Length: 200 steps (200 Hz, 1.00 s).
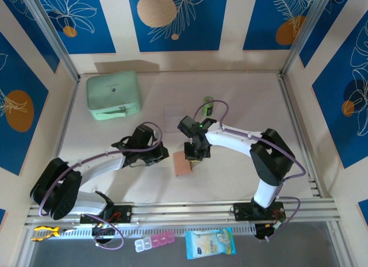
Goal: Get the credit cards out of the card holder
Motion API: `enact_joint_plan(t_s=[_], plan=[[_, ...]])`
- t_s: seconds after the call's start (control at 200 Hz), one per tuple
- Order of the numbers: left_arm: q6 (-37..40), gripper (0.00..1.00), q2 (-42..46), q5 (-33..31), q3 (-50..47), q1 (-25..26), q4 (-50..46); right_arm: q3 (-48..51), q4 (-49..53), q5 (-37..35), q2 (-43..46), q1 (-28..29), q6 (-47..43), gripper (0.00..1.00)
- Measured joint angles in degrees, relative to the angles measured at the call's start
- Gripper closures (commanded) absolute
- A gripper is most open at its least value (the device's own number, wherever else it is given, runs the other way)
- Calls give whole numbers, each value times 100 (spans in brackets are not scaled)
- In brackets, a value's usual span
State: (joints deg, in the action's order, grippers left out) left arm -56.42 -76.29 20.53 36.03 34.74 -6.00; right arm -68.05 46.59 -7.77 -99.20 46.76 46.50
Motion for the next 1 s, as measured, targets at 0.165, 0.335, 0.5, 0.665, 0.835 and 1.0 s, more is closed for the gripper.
enact_joint_plan(t_s=[0.165, 0.335, 0.5, 0.665, 0.835, 1.0], plan=[[179, 96, 208, 72, -79, -376, -181, -55, 85, 2, 52, -2, 2, 91], [354, 94, 404, 201, -164, -726, -369, -240, 111, 4, 52, 4, 26, 91], [511, 94, 660, 337, -240, -999, -544, -601, 122, 4, 50, 83, 90, 91], [634, 92, 925, 446, -378, -1235, -682, -1086, 122, 28, -103, 210, 153, 91], [754, 91, 1099, 503, -487, -1325, -844, -1550, 74, 133, -472, 387, 103, 91], [837, 90, 1086, 608, -492, -1327, -855, -1661, 55, 219, -516, 544, -61, 91]])
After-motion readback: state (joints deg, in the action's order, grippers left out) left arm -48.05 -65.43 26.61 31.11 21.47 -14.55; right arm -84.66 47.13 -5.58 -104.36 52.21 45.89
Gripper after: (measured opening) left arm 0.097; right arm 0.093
